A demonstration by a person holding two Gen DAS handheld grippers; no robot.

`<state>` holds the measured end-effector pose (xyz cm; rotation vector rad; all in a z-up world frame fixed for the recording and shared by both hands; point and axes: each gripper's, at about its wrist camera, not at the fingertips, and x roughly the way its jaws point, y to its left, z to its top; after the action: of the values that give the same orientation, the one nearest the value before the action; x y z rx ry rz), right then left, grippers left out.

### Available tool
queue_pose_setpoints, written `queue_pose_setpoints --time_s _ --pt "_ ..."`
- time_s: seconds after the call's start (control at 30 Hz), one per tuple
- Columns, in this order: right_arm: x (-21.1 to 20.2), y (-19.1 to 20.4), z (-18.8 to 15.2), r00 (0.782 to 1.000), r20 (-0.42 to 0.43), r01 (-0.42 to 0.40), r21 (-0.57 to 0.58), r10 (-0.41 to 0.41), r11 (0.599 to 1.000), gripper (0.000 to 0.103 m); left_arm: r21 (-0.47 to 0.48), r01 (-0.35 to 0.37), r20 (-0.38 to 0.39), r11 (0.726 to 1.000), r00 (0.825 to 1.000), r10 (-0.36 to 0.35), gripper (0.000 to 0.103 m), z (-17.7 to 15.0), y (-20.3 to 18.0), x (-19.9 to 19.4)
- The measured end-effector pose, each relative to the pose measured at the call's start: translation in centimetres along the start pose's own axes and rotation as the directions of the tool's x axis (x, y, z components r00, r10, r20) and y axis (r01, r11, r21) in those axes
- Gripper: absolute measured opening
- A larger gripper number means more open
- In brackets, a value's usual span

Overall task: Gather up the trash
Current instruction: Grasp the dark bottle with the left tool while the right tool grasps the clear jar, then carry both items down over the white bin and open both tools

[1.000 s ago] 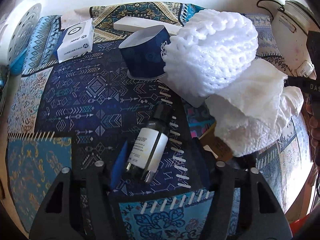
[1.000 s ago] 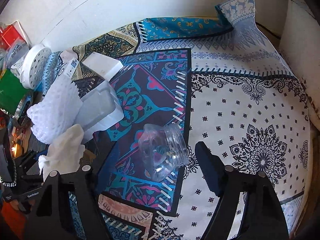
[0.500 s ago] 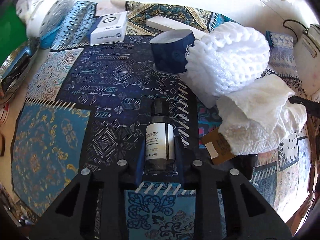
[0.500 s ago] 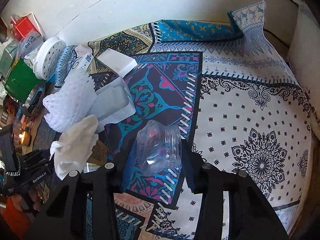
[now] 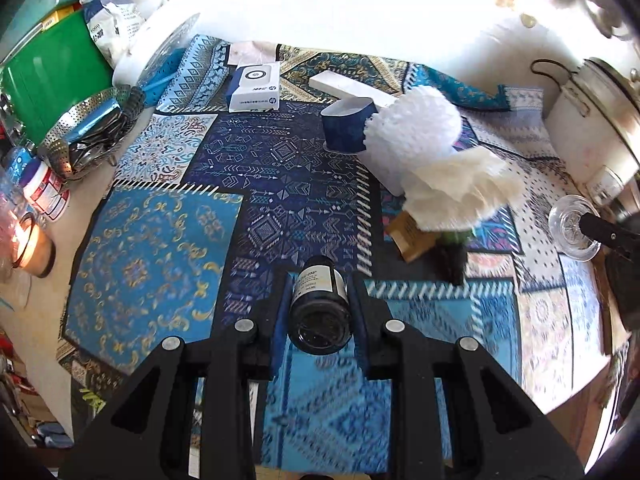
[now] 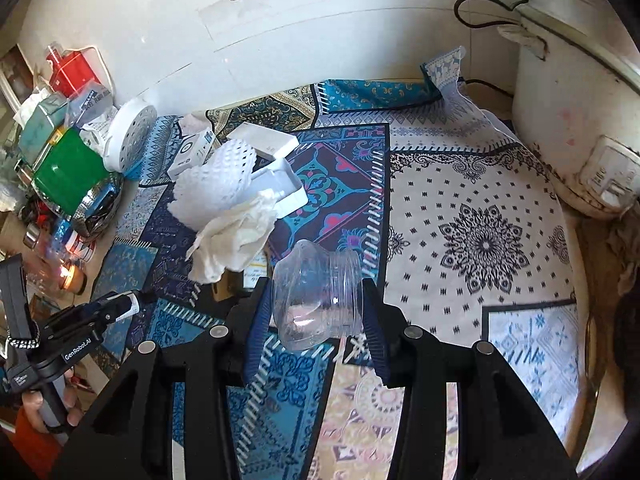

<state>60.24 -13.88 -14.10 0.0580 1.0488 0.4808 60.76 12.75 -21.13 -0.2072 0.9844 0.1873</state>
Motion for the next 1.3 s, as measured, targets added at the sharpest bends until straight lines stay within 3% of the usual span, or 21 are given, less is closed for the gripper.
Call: queue_pose_setpoints --time_s 0.43,0.73,1.0,1.3 --pt "-6.5 8.3 -12.9 0.997 0.065 0.032 0.052 -0.036 0.998 0.040 0.125 0.079 0.040 0.989 0.996 -0.084 0.027 -9.7 2.6 -8.5" --pt "-7.6 11.0 -20.1 0.999 0.004 0.034 0.076 -0.035 0.997 0.040 0.150 0.142 -0.040 0.978 0.990 -0.137 0.027 -17.4 2.0 -10.8" --pt "-5.0 10.0 -24.3 0.992 -0.126 0.026 0.056 -0.019 0.998 0.040 0.134 0.134 -0.167 0.982 0.980 -0.111 0.027 -23.8 0.0 -7.4" --pt "2.6 6.3 -30.3 0.958 -0.286 -0.002 0.055 0.018 0.998 0.040 0.046 0.108 -0.321 0.993 0.943 -0.088 0.027 -30.1 -1.2 2.5"
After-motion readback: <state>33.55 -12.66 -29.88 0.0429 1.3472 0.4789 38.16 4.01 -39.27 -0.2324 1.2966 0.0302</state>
